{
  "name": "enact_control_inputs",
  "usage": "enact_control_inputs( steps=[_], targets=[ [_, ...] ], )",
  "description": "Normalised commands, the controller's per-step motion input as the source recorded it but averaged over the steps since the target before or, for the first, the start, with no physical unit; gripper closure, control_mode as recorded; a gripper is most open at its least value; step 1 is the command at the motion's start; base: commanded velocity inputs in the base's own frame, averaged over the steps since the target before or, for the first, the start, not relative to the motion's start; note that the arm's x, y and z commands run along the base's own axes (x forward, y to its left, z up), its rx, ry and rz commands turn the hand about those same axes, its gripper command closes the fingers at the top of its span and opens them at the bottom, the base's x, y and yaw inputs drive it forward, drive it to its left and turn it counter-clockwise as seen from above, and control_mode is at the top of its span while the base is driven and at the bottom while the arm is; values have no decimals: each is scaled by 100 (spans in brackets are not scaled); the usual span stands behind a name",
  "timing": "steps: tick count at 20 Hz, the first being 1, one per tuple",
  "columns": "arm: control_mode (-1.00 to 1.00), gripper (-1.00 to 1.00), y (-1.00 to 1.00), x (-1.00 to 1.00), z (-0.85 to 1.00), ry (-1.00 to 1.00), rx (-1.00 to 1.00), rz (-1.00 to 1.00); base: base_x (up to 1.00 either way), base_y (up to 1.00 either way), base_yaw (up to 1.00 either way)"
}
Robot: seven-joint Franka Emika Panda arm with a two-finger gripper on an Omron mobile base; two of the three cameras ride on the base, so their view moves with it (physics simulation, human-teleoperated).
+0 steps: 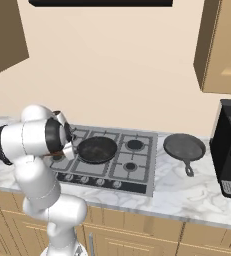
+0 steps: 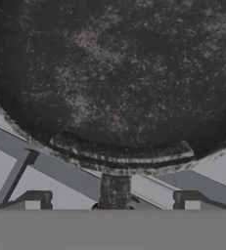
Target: Place both pans onto different burners. Then place the garlic and the fish on different pans.
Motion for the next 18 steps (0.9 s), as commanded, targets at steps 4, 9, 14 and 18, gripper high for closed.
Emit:
enact_control_inputs(
  steps=[4, 9, 14, 18],
  targets=[
    [-100, -100, 0, -11, 34, -9, 3, 0, 0, 0, 0],
    [-100, -100, 0, -12, 36, -6, 4, 0, 0, 0, 0],
    [-100, -100, -6, -19, 35, -2, 4, 0, 0, 0, 0],
    [-100, -100, -18, -24, 35, -1, 1, 0, 0, 0, 0]
  ],
)
